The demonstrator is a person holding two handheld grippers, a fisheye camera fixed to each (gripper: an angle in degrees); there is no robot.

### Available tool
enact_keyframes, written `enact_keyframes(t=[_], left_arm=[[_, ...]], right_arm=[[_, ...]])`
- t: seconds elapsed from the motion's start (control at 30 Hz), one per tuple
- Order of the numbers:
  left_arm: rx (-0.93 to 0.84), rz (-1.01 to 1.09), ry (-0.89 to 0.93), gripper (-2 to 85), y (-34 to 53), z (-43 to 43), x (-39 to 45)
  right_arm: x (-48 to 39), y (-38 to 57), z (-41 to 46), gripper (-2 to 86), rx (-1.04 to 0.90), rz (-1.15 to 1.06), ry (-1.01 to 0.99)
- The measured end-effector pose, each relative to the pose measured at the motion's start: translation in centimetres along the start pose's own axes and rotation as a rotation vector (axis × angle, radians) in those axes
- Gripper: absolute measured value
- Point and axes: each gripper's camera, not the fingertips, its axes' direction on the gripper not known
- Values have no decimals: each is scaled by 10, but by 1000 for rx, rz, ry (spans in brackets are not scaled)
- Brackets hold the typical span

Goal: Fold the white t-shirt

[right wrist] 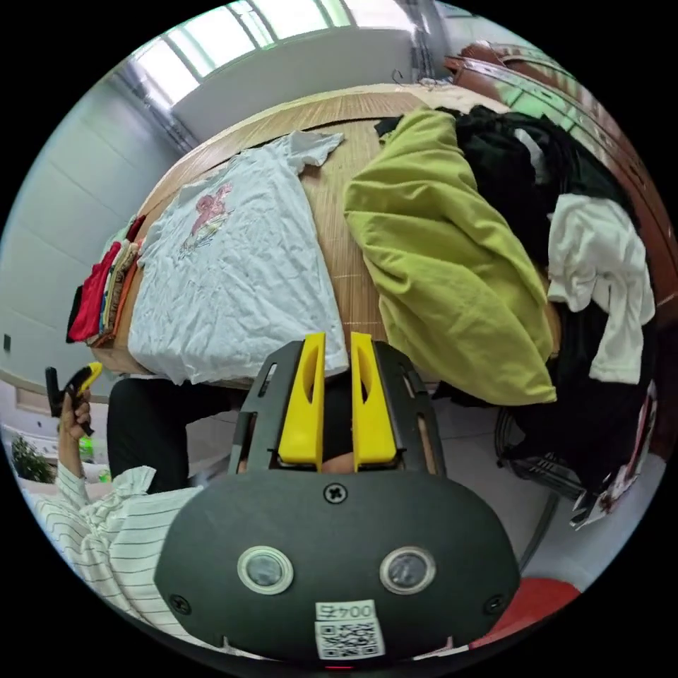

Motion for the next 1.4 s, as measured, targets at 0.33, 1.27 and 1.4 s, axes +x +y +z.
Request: enact_keyframes(t=[0.33,1.27,1.4], left_arm=[[-165,669,-616,8,-80,185,258],[-302,651,-629,3,-118,320,345],[-291,596,-550,2,-125,322,332]], right_arm=[[-136,-66,62,-7,-226,-429,255],[-50,-72,84,-3,-195,-416,132],[6,-84,61,8,-174,-302,-97]])
